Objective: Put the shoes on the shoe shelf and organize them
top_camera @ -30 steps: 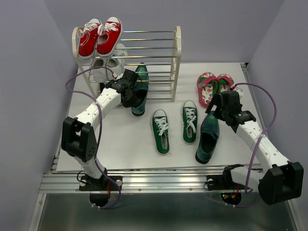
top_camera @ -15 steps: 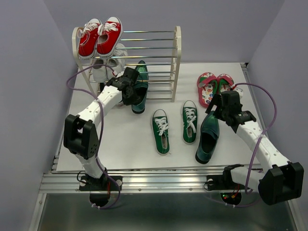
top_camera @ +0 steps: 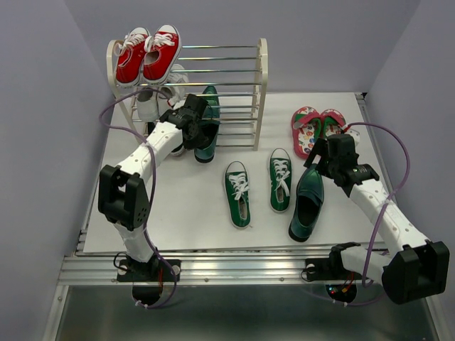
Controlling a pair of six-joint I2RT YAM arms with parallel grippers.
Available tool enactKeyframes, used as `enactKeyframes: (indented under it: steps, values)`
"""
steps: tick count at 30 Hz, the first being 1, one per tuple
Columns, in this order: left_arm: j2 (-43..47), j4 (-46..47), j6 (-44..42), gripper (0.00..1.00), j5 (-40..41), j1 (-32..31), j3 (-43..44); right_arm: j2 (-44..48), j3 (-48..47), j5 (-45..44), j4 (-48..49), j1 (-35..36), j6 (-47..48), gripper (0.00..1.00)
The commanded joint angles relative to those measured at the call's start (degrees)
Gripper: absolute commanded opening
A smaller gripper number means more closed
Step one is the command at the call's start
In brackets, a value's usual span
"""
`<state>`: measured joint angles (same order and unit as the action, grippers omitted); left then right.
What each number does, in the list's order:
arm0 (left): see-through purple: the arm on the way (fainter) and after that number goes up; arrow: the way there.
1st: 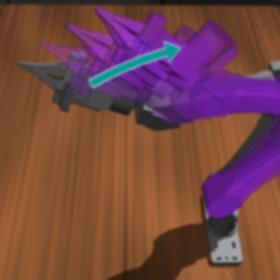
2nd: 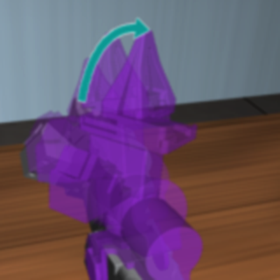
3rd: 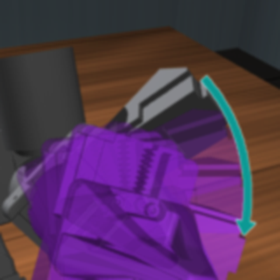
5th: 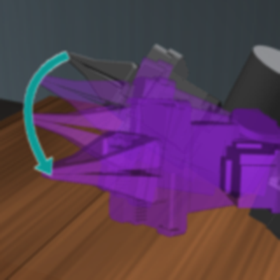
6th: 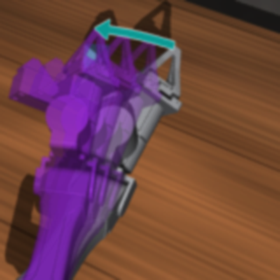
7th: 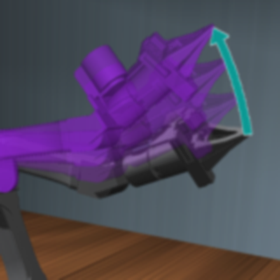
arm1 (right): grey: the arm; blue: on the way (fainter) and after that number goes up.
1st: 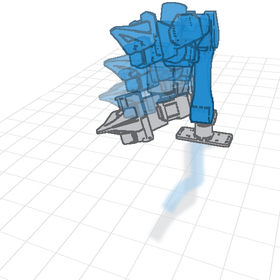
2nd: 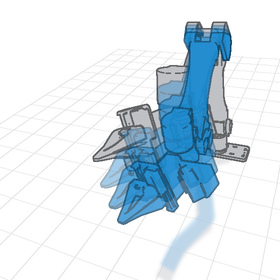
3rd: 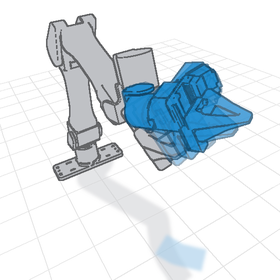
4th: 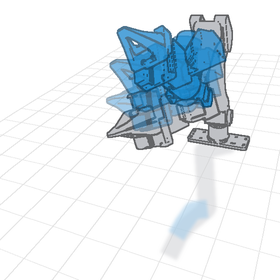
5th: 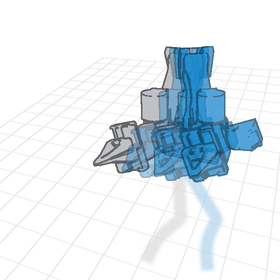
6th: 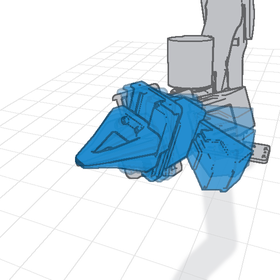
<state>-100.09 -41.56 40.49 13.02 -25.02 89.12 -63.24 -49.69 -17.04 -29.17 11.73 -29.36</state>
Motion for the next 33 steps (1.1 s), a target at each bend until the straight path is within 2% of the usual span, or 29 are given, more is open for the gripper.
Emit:
enactKeyframes:
  steps: [1,14,33]
  values:
    - [0.7,4.1,0.8,0.0,3.4,0.3,5.9,1.6,0.4,-1.4,1.1,0.1,0.6,1.0]
    - [-3.1,3.7,1.0,0.0,4.4,0.8,9.3,1.6,0.4,-1.8,1.1,0.1,0.5,1.0]
    - [-6.3,5.2,0.6,0.0,5.0,2.9,9.1,2.2,0.6,-1.9,1.1,0.1,0.7,1.0]
